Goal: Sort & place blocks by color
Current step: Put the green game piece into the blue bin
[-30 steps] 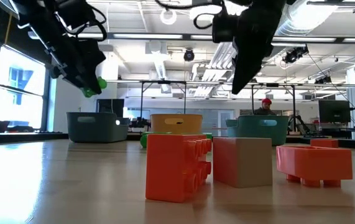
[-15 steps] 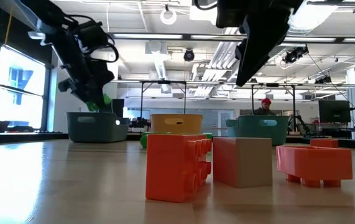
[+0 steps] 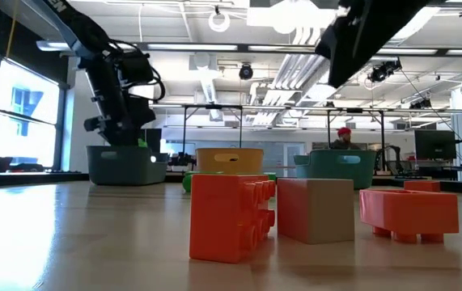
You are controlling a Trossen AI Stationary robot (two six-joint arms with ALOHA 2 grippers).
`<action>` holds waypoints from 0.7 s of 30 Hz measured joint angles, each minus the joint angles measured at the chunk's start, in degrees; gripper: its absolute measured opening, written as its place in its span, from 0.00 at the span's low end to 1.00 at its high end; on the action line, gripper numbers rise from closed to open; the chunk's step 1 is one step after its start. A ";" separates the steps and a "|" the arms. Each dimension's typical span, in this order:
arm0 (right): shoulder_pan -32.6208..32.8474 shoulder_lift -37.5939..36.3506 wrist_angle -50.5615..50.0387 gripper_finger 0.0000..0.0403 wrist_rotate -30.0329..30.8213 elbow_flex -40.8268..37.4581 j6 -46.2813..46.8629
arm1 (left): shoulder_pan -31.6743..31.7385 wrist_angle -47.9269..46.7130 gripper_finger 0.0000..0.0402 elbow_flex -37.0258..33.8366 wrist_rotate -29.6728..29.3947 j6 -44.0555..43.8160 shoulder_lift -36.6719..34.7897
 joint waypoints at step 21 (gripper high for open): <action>10.30 7.05 8.63 0.52 5.64 0.00 8.28 | 0.28 -0.21 0.45 -0.02 5.43 0.00 4.64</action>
